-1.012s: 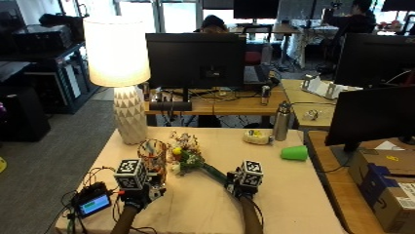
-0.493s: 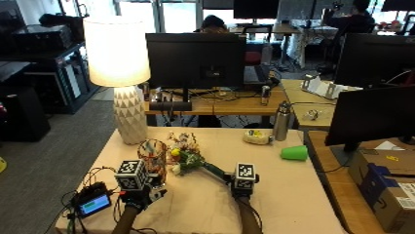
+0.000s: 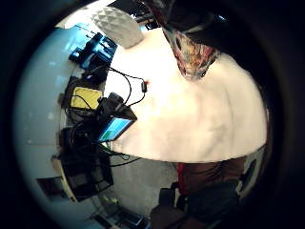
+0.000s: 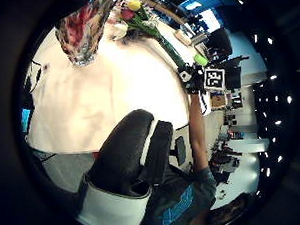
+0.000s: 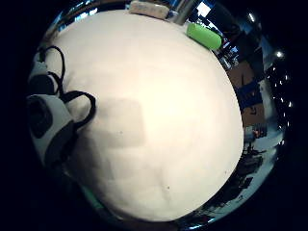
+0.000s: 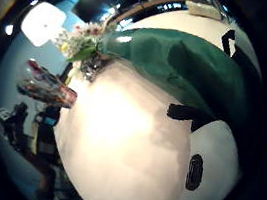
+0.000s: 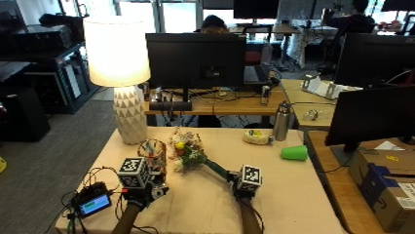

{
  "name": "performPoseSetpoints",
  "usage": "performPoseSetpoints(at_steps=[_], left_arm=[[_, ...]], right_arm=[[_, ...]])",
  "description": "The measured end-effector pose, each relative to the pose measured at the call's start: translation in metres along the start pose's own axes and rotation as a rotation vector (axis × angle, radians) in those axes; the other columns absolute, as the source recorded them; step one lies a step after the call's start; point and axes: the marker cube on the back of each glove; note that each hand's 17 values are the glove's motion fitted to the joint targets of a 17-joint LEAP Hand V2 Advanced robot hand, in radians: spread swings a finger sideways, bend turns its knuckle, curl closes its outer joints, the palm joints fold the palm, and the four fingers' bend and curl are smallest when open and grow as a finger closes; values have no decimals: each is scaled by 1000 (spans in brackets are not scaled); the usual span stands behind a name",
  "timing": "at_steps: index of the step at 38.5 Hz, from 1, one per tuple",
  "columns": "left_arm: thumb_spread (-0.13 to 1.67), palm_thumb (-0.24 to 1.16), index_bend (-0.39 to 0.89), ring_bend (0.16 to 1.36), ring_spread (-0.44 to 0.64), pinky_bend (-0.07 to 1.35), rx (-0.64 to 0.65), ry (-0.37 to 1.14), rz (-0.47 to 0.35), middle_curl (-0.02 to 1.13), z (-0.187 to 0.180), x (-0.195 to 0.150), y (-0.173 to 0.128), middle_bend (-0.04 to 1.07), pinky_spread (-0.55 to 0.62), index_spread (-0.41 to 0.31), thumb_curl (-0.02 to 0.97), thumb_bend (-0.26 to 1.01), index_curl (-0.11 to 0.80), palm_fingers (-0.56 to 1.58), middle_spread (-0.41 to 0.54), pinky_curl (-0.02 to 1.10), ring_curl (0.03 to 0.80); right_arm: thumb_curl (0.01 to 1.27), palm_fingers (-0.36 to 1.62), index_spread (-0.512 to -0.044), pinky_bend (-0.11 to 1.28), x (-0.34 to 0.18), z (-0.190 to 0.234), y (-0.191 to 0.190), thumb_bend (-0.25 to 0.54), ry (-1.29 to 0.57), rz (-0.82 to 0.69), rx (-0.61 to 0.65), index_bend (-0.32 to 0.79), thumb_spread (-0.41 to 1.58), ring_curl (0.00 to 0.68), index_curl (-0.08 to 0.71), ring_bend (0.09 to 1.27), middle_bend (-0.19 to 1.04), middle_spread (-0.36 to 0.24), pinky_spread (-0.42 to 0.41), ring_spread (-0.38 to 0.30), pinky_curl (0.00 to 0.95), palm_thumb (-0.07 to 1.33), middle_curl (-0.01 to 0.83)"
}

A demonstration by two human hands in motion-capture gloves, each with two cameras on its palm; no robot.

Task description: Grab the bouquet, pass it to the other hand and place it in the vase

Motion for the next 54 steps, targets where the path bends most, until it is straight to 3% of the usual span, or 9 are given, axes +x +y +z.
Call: performPoseSetpoints(at_steps=[9,19,26,33,38,43,46,54], left_arm=[[991,49,129,588,320,393,89,11,16,351,-28,13,-2,193,478,-79,279,-24,258,251,122,345,284],[992,51,136,587,318,385,188,100,105,351,-60,44,-2,195,478,-81,282,-26,264,266,112,341,285],[996,67,140,588,294,386,300,409,232,355,-93,90,0,201,458,-86,286,-17,267,324,98,342,285],[1004,149,140,582,259,384,272,798,333,356,-109,120,-19,199,419,-89,303,-1,274,411,76,341,283],[1005,242,127,585,233,407,204,1112,314,358,-131,154,-24,185,389,-83,321,13,272,441,63,354,289],[1003,343,123,586,211,434,213,1224,324,356,-123,168,-53,179,359,-73,342,24,272,460,56,368,294],[997,392,125,596,193,442,172,1317,364,354,-120,180,-65,172,346,-66,352,24,272,474,47,373,299],[956,526,119,614,117,476,100,1409,422,349,-108,202,-89,175,267,-69,385,19,267,553,0,384,307]], right_arm=[[656,1382,-256,763,6,-17,1,-27,-163,45,54,188,563,553,406,940,680,-176,-272,-198,487,968,578],[681,1351,-257,805,-10,-85,14,-27,-505,57,163,195,560,576,449,986,713,-172,-269,-195,514,970,601],[694,1341,-258,819,-32,-127,28,-28,-762,-8,238,193,559,585,473,1004,730,-172,-269,-193,524,968,613],[705,1332,-259,827,-51,-135,39,-28,-946,-86,250,192,559,589,491,1014,737,-172,-269,-192,530,966,620],[711,1328,-259,830,-73,-135,51,-29,-1103,-154,234,191,559,591,501,1018,740,-172,-269,-192,532,965,624],[716,1325,-260,832,-94,-139,59,-29,-1252,-299,270,189,561,591,510,1021,746,-173,-269,-191,534,961,630],[720,1322,-261,835,-105,-136,63,-27,-1333,-308,236,186,566,592,513,1023,748,-173,-269,-191,535,962,632],[728,1316,-263,835,-119,-114,60,-28,-1328,-390,234,183,573,593,520,1029,751,-168,-268,-191,535,958,638]])
